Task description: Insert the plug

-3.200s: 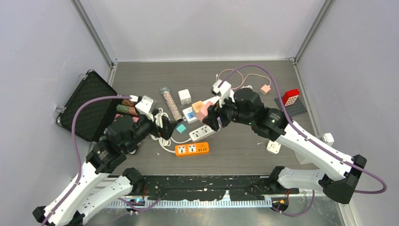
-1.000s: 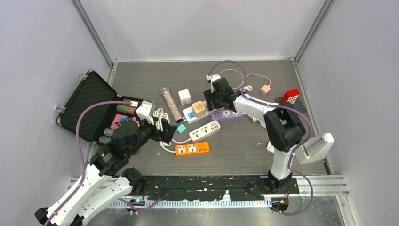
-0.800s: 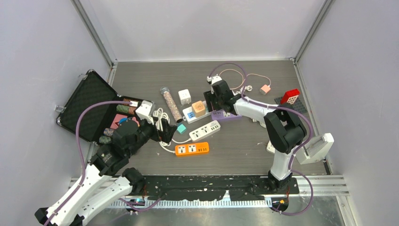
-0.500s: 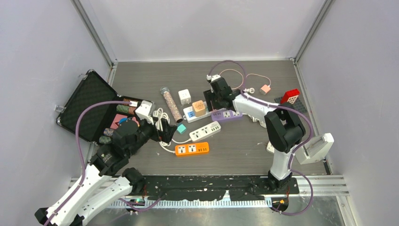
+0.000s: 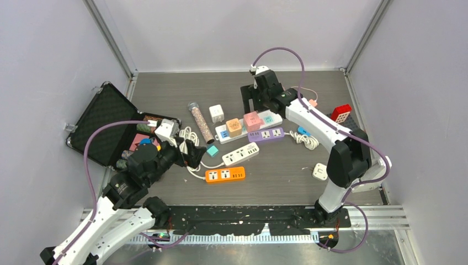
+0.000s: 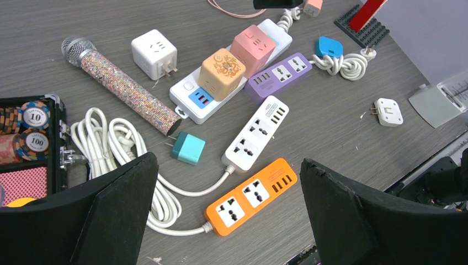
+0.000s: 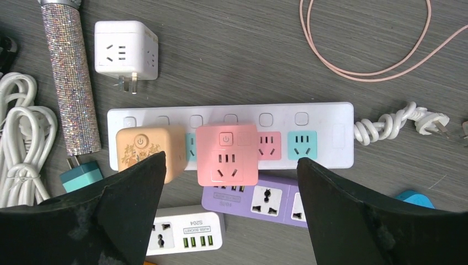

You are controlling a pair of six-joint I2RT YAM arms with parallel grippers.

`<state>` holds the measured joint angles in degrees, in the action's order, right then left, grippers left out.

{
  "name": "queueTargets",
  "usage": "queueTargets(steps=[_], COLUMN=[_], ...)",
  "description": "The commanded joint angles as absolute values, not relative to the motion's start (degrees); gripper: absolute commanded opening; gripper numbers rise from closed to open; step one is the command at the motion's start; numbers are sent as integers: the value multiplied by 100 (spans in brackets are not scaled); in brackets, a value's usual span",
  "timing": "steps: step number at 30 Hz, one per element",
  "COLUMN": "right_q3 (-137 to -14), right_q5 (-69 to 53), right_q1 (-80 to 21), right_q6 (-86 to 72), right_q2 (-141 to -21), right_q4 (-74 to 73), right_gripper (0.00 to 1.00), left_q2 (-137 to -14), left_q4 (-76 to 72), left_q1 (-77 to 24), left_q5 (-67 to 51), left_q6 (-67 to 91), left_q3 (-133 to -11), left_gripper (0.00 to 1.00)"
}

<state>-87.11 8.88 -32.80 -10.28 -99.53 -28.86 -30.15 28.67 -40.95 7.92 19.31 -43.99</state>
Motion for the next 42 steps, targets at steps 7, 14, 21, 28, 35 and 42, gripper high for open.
queueTargets(steps=[7,14,21,28,35,42], right_q3=[-9245,-10695,-11424,-12287,-12834,-13238], right_q5=[550,1152,1516,1276,1355,1166], right_q1=[-3450,-4029,-4425,-4552,-4536,-4408], right_q6=[-996,-736,-314,273,380,17], right_q2=[-10221,-11561,-12601,-13473,-13963,-14298], right_q4=[-2922,-3246,-3275,-3543,-3573,-3522], right_gripper=[92,96,100,100,97,100], left_q2=[-2923,-2917,-2682,-2285,-2356,-2383], left_q4=[2782,2337,2127,1990,2050,2169], left_q1=[-4079,-4079,-4079,-4079,-4084,-4078], left_q5=[941,927,1049,1234,1380,1496], left_q6=[2016,2475,2495,2350,2336,2324], left_q3=[-4409,-4123,-3867,-3609,-3622,-3657], left_gripper=[100,100,100,100,100,100])
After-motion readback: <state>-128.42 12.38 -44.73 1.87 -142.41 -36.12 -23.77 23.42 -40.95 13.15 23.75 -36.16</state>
